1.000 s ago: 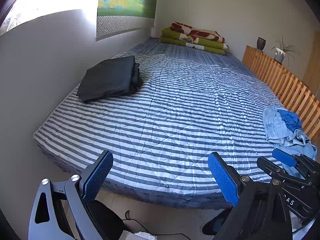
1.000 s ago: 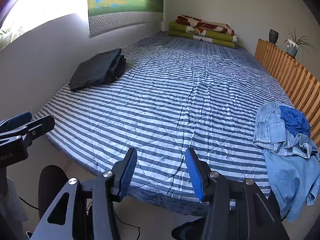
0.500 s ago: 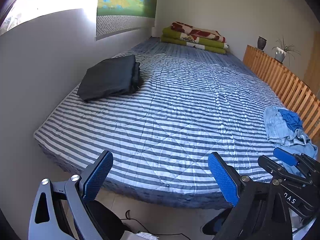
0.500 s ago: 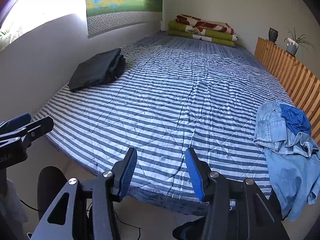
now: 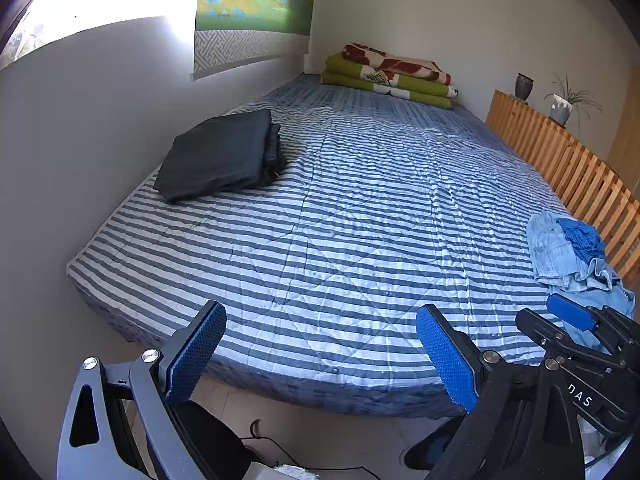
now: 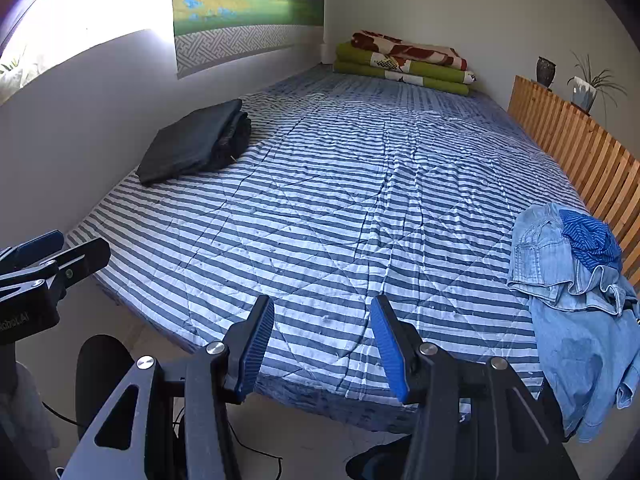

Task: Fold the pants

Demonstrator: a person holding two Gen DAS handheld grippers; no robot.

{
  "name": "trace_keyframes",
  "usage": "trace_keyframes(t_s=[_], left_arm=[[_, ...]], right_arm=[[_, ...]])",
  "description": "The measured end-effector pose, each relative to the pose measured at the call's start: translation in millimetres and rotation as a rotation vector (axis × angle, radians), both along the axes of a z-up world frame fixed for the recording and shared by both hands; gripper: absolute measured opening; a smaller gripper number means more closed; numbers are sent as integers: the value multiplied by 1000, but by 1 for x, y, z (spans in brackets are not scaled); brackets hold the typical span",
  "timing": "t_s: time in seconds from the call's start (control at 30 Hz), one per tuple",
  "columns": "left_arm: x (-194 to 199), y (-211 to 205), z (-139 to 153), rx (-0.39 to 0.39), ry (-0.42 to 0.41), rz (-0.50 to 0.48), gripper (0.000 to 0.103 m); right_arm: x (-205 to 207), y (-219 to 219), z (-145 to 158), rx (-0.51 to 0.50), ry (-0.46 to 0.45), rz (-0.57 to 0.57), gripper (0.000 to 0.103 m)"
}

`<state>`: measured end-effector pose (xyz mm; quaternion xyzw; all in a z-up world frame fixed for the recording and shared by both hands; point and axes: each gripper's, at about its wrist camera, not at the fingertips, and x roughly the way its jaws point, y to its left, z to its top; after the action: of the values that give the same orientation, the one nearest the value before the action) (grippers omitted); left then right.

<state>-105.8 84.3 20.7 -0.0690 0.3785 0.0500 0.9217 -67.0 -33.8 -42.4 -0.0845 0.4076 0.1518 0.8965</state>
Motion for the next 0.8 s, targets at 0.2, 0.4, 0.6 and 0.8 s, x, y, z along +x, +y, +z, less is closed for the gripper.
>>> trace_keyframes(t_s=[0.2,0.4,0.6,0.8], left_arm=[[0,1,0,2,0,-3,98],[1,1,0,2,2,-6,98],[1,1,0,1,3,-6,98],[2,1,-2,1,6,-11,98]], right_arm=[[1,1,1,4,-1,-6,46],[1,1,1,4,0,-8,46],[0,3,1,7,6,-12,46],[0,4,0,6,8,-15,46]])
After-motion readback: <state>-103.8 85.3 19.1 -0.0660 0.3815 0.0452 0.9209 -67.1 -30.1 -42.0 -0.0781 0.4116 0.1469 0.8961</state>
